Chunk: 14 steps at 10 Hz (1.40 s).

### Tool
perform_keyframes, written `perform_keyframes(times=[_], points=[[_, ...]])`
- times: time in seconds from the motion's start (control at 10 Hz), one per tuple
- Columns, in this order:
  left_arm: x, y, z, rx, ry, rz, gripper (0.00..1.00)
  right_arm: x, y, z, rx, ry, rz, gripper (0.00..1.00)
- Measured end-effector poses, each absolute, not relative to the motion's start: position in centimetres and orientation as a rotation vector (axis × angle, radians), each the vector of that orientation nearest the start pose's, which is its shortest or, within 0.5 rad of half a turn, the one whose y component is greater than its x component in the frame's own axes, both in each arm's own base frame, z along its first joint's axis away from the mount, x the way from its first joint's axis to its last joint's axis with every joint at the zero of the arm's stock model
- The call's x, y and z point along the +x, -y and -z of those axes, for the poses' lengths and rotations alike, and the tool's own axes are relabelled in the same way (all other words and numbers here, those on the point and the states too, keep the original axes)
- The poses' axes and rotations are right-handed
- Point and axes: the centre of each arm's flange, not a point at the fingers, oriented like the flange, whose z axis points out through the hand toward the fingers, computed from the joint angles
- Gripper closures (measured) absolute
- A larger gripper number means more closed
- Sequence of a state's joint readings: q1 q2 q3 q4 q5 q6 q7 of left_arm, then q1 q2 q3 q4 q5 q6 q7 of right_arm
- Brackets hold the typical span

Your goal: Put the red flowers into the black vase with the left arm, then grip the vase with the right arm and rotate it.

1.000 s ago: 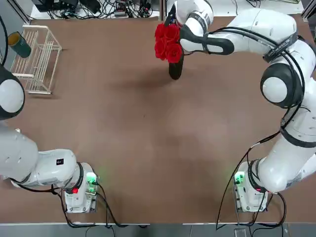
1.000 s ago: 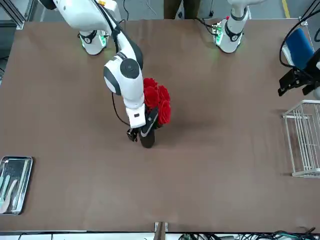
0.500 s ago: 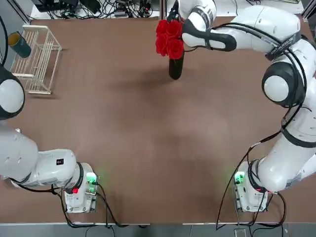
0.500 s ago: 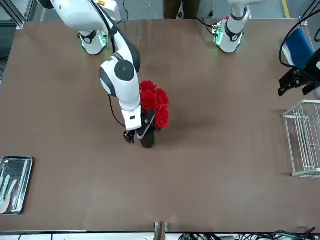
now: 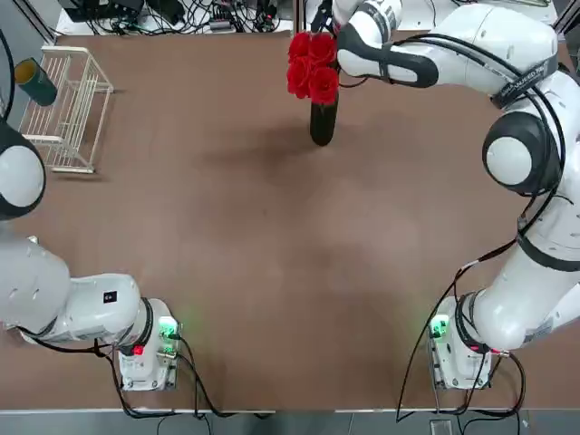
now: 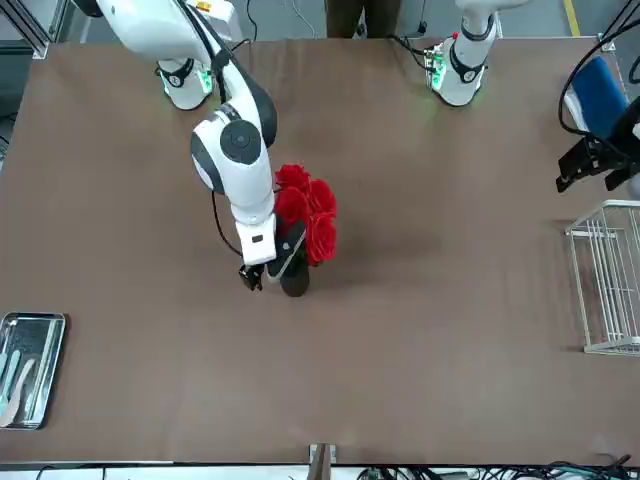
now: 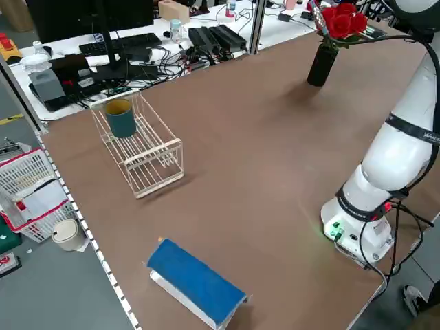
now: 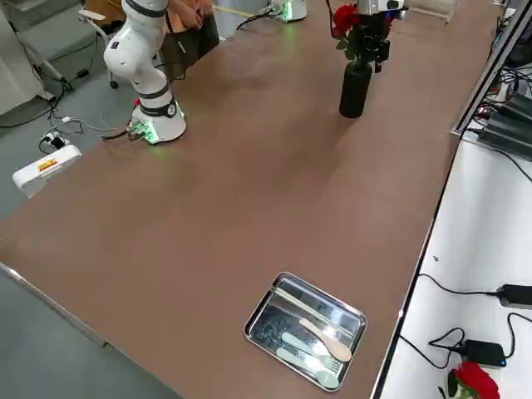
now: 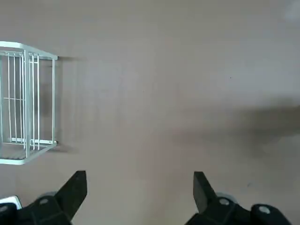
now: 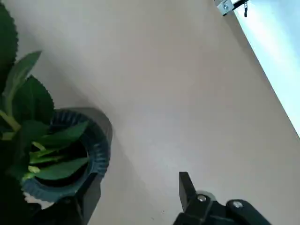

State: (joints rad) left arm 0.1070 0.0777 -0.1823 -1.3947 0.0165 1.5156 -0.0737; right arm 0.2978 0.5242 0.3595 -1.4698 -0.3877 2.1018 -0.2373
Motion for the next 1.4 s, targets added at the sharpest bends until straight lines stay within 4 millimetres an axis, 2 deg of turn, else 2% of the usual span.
perform_keyframes(times=[0.3, 0.5, 0.6, 0.7, 0.8, 1.1, 1.4], points=[[57.2, 3.6, -65.9, -3.142, 0.002, 0.070, 0.00, 61.1, -35.7, -43.3, -2.844, 1.574, 0.249, 0.21], [57.2, 3.6, -65.9, -3.142, 0.003, 0.070, 0.00, 60.7, -34.6, -45.4, -2.875, 1.559, 0.227, 0.09], [57.2, 3.6, -65.9, -3.142, 0.003, 0.070, 0.00, 60.9, -33.6, -46.2, -2.899, 1.541, 0.221, 0.00], [57.2, 3.5, -65.9, -3.142, 0.004, 0.070, 0.00, 61.5, -31.7, -47.2, -2.936, 1.498, 0.214, 0.00], [57.2, 3.6, -65.9, -3.142, 0.003, 0.070, 0.00, 62.2, -29.2, -48.1, -2.982, 1.364, 0.187, 0.00], [57.2, 3.6, -65.9, -3.142, 0.001, 0.070, 0.00, 63.8, -19.7, -52.3, -3.103, 0.919, 0.173, 0.00], [57.2, 3.6, -65.9, -3.142, 0.001, 0.070, 0.00, 63.3, -10.3, -56.0, -3.130, 0.383, 0.105, 0.00]])
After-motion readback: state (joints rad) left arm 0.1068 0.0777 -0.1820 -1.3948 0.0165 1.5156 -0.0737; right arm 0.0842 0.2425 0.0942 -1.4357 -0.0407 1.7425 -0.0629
